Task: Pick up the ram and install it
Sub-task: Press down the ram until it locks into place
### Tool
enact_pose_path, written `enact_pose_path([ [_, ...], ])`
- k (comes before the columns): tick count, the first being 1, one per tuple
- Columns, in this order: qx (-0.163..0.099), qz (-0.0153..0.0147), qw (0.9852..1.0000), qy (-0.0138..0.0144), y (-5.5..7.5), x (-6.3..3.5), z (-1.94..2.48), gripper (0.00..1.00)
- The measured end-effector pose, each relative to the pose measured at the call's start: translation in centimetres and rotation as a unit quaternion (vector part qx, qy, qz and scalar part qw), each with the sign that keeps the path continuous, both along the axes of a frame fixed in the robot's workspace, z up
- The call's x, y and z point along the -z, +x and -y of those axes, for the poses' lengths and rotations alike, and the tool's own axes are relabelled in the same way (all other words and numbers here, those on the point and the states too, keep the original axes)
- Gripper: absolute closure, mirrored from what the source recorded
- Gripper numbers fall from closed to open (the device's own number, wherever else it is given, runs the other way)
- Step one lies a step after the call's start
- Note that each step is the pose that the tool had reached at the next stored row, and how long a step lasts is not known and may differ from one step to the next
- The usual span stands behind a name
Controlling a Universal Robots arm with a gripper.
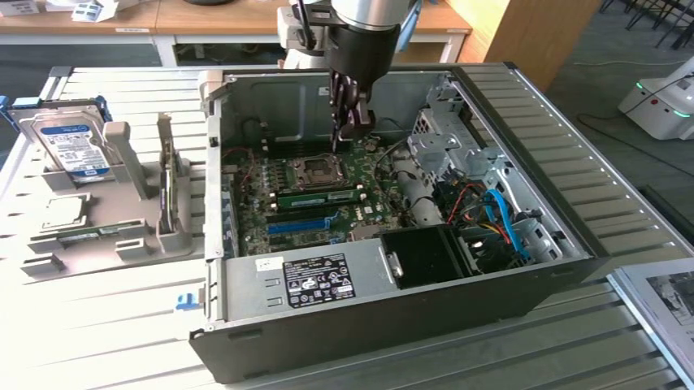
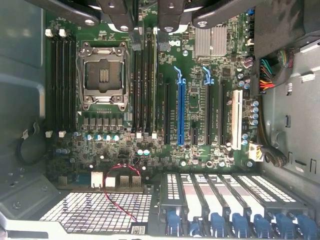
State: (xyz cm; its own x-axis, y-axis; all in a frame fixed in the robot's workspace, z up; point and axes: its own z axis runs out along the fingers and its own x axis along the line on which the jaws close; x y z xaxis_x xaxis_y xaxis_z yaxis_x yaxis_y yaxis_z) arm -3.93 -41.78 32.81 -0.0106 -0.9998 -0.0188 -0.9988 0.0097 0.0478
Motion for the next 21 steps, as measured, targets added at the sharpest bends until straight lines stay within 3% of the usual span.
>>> enact_pose_path([
  [3, 0.000, 0.0000, 1.0000, 0.0000, 0.00, 0.00, 0.00, 0.89],
  [21, 0.000, 0.0000, 1.0000, -0.0001, 0.16, -0.01, 0.00, 0.90],
])
